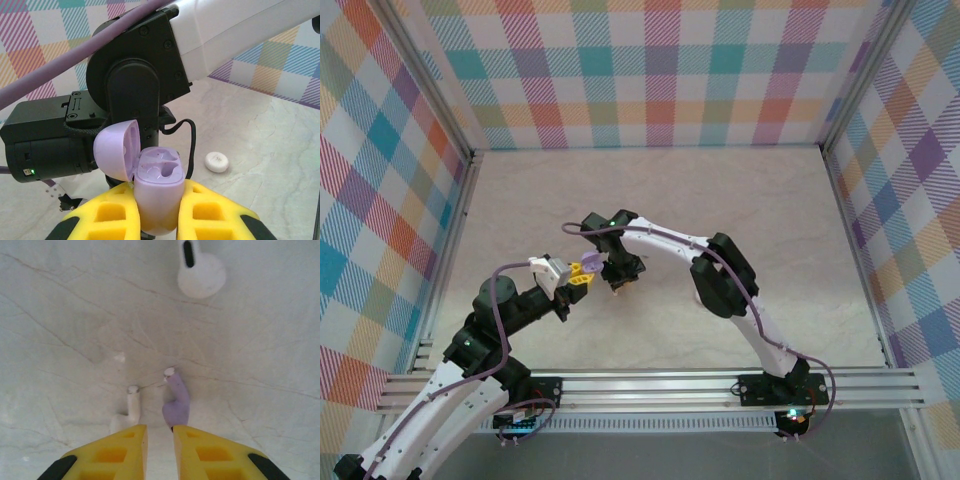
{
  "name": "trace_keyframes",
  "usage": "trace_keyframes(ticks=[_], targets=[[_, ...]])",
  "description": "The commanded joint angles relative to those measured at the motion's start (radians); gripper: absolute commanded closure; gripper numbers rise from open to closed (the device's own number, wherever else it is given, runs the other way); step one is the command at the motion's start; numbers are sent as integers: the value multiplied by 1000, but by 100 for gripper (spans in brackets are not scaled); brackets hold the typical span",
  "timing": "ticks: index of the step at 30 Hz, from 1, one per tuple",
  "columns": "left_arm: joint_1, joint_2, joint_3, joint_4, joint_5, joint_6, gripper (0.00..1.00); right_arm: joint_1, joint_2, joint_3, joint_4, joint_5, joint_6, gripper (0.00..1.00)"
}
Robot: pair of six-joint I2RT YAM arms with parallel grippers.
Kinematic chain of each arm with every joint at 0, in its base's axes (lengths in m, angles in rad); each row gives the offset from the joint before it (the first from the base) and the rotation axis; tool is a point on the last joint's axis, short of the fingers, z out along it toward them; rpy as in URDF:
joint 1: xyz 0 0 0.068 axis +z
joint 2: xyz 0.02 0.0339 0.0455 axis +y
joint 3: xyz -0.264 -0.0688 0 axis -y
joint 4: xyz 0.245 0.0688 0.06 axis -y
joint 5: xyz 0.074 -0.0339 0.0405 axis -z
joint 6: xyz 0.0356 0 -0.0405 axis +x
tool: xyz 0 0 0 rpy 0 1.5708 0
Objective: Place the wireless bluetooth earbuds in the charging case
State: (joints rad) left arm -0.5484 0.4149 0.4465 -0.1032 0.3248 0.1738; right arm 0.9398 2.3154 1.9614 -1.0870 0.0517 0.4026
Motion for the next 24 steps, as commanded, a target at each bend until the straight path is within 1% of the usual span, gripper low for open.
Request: trace_keyframes(ticks=[1, 7, 12, 14, 18, 20, 22, 24], targets=[[-5, -11, 11, 7, 25, 11, 100, -37, 11, -18, -39, 98, -45, 76], [-4, -14, 10, 6, 30, 10, 100, -92, -24, 11, -71, 217, -93, 71], [-4, -19, 8, 5, 28, 9, 100, -127, -83, 2, -65, 214, -73, 70], [-5, -18, 6, 7, 27, 9, 100, -128, -112, -25, -34, 168, -48, 70], [-4, -13, 5, 18, 31, 9, 100, -139, -145, -84, 85, -13, 13, 70], [-4, -10, 7, 14, 31, 8, 100, -139, -137, -95, 140, -78, 2, 70], [-4, -13, 8, 8, 34, 9, 100, -139, -116, -86, 179, -139, -47, 71], [-4, -19, 5, 4, 36, 7, 100, -139, -85, -65, 189, -165, -98, 71]])
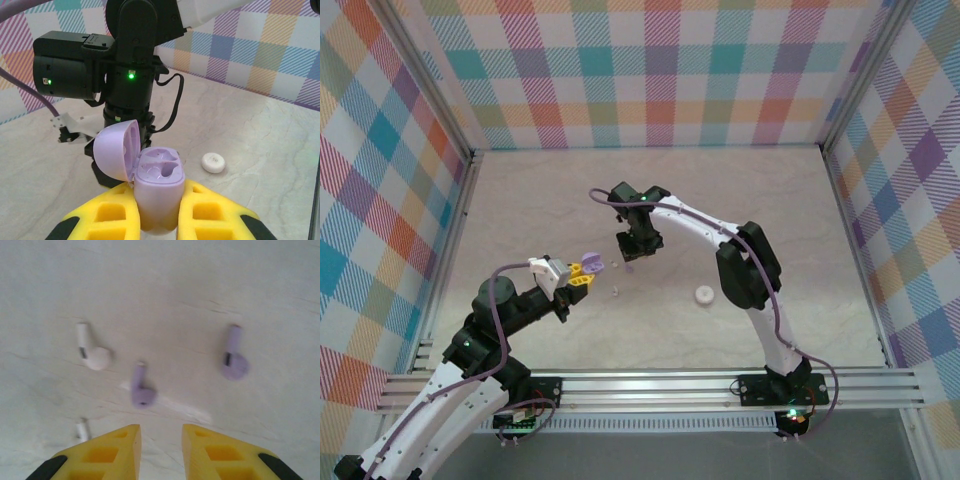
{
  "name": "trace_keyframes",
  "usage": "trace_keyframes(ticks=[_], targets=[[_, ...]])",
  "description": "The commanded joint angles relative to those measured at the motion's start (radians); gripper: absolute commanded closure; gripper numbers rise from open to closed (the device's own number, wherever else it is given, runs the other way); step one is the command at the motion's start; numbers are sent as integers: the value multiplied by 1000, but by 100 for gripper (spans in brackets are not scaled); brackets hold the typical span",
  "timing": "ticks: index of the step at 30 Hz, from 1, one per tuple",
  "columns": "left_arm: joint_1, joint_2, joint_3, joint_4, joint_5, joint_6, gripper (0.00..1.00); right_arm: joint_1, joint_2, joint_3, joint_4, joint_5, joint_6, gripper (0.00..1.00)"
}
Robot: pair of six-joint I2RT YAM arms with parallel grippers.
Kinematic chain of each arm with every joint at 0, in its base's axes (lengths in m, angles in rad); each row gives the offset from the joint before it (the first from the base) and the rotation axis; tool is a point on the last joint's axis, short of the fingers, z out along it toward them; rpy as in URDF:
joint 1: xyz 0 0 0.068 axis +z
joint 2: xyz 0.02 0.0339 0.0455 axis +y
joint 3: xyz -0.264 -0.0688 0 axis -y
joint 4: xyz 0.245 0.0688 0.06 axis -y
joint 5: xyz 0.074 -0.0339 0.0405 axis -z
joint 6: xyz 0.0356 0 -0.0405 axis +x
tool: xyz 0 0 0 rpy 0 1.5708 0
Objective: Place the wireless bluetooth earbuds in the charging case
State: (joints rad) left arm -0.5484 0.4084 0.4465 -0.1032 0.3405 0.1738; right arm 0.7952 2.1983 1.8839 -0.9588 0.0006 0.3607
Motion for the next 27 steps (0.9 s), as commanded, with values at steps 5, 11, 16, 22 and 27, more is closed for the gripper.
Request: trace_keyframes(ticks=[5, 11, 16, 22, 27], targets=[[-4, -19, 4, -2, 20, 1, 100, -2, 114, 109, 0, -100, -114, 73], [-4, -14, 4, 12, 25, -8, 100, -68, 95, 68, 29, -31, -50, 75], [-4, -1, 2, 24, 29, -10, 100, -81, 97, 69, 24, 15, -115, 75], [-5, 30, 0, 52, 35, -13, 100, -111, 119, 65, 17, -10, -134, 75], [-5, 46, 3, 59, 41, -13, 100, -129, 128, 60, -2, -77, -105, 76]])
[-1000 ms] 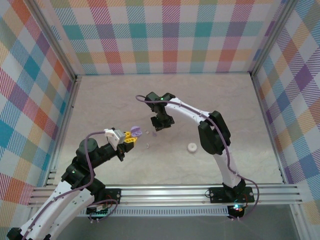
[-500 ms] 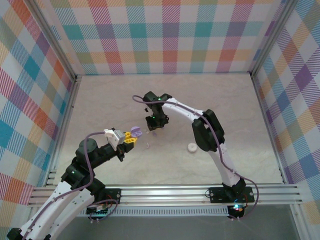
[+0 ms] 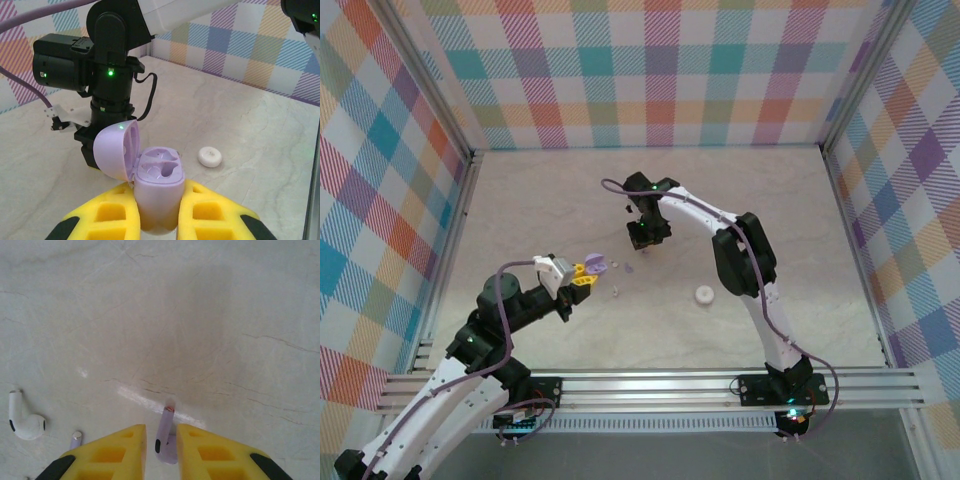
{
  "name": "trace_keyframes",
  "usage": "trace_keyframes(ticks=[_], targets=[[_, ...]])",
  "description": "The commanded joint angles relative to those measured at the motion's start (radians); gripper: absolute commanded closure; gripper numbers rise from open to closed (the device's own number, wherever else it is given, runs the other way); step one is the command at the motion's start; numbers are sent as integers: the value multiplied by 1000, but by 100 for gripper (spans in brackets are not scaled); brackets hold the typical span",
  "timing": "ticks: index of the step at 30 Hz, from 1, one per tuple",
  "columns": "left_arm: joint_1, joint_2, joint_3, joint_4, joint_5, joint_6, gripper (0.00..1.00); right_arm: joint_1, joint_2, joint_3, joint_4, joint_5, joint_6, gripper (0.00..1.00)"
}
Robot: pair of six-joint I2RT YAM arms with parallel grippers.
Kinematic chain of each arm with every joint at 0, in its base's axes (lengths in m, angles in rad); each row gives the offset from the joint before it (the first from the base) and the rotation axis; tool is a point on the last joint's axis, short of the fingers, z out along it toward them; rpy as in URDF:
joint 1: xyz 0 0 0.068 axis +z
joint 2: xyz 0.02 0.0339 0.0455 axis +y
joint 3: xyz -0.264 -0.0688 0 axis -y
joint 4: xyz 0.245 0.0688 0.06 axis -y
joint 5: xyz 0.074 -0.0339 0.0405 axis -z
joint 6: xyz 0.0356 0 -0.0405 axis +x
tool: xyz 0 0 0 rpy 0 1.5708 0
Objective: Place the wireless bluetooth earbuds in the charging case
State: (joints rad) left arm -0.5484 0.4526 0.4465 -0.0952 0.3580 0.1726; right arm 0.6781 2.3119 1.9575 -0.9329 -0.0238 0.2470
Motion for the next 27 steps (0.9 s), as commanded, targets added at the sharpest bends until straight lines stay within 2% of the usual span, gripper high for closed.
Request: trace_keyframes(ticks=[1, 10, 15, 20, 24, 27], targets=[[-5, 1, 4, 51, 22, -10, 100, -15, 12, -23, -30, -61, 22, 75], [-4, 0, 1, 50, 23, -11, 100, -17, -54, -170, 45, -217, 123, 73], [-5, -11, 4, 40, 21, -12, 100, -15, -92, -235, 103, -312, 252, 73], [-4, -18, 4, 34, 19, -12, 100, -12, -136, -255, 92, -309, 343, 71], [-5, -20, 3, 34, 18, -10, 100, -19, -163, -203, 32, -287, 328, 67], [-5, -22, 4, 34, 18, -10, 100, -32, -169, -130, 2, -318, 233, 67]])
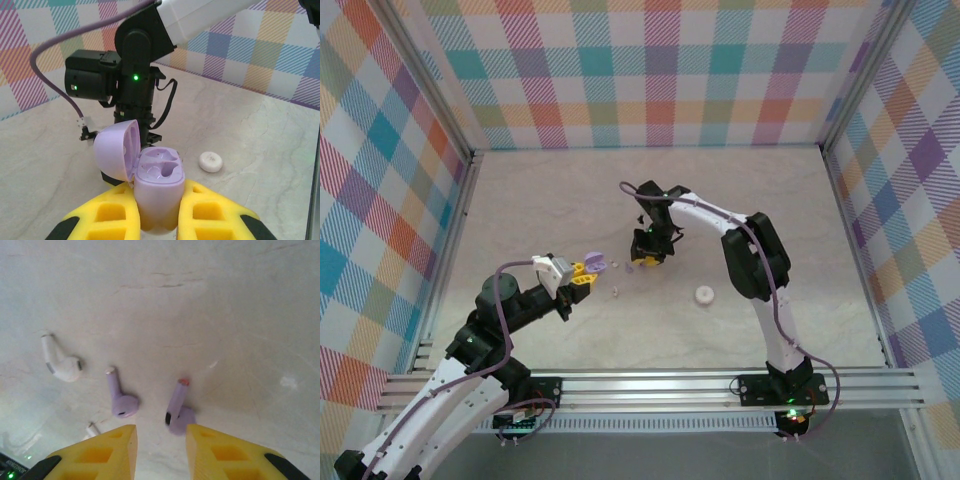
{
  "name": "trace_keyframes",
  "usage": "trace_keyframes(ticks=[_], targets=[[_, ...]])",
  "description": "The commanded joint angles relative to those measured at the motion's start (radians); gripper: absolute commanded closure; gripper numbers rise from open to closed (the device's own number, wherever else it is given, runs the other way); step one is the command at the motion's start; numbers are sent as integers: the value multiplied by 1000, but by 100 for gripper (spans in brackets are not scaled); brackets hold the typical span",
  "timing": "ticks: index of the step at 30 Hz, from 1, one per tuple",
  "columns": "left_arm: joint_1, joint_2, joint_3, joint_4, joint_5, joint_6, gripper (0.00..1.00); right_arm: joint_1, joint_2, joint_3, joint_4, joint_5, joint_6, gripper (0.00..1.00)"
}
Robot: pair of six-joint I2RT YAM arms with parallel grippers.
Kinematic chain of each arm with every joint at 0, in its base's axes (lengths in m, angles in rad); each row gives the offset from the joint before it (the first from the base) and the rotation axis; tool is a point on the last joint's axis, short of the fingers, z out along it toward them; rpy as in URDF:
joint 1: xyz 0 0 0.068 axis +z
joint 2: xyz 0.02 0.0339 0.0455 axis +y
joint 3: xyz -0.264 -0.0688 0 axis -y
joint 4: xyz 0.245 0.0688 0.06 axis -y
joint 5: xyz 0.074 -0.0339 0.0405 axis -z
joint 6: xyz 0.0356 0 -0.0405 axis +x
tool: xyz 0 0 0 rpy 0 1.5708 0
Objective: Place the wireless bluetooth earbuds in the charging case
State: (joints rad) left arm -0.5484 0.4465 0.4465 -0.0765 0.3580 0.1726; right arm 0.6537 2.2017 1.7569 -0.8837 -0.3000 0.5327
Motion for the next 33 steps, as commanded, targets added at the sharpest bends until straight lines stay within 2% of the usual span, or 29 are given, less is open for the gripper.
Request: trace_keyframes(ticks=[1, 4, 7, 11, 14, 20, 25, 33], targets=[[-4, -16, 3, 15, 18, -8, 100, -11, -52, 101, -51, -69, -129, 67], [-4, -17, -1, 23, 17, -8, 100, -11, 17, 219, -117, -143, -394, 68], [-4, -15, -2, 33, 19, -13, 100, -11, 105, 339, -220, -141, -615, 69], [-4, -18, 6, 21, 21, -15, 100, -11, 198, 451, -311, -91, -770, 76], [-4, -26, 12, 5, 17, -13, 100, -11, 257, 503, -356, -98, -808, 79], [-5, -34, 19, -4, 16, -12, 100, -11, 309, 498, -343, -116, -821, 89], [-5, -37, 30, -26, 18, -5, 100, -13, 313, 474, -350, -73, -830, 91], [-5, -39, 28, -20, 20, -8, 100, -25, 243, 302, -297, -21, -814, 91]])
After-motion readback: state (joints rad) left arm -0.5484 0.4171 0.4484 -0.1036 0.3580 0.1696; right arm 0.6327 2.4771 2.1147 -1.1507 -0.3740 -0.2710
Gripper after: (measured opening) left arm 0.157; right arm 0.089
